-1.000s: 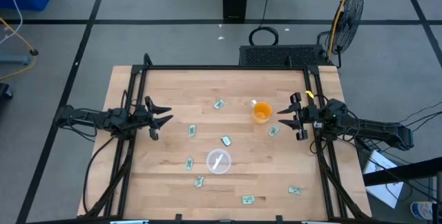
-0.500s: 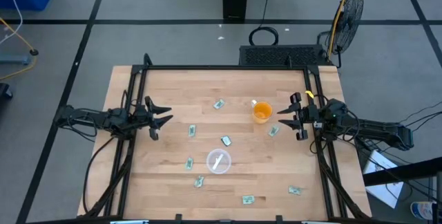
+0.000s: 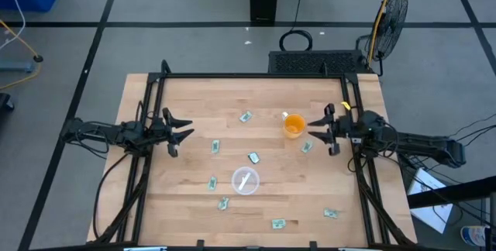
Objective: Pick and place items into bin
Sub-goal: Put the white stevia packet into the transparent bin
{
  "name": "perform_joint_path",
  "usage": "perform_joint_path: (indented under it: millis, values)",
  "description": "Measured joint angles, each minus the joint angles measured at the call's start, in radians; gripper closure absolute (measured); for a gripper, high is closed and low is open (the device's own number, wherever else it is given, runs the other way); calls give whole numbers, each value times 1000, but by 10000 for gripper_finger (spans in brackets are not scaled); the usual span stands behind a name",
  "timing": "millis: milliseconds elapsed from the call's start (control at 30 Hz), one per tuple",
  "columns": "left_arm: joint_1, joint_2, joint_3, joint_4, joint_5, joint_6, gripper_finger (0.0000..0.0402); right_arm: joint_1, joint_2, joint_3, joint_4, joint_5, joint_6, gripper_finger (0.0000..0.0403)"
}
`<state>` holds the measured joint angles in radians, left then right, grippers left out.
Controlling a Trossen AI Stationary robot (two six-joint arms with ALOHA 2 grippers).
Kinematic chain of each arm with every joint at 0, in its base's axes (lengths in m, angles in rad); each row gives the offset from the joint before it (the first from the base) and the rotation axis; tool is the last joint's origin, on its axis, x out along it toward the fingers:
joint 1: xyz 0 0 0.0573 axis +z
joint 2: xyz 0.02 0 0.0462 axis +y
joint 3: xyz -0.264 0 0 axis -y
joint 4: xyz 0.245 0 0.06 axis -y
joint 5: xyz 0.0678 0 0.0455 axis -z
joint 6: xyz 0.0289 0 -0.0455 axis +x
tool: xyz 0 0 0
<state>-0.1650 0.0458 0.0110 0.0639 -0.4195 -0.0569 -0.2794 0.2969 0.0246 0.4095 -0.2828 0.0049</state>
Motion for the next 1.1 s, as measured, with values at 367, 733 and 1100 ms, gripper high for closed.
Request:
perform_joint_path:
  millis: [367,733,1100]
  values:
    - [0,0,-2,92,0,-9,243,0,150,45,125,45,62,273]
    - [1,0,-1,485,-161,152,243,78,407,235,94,43,30,273]
    - [2,176,111,316,-260,206,243,122,659,516,-275,183,-104,273]
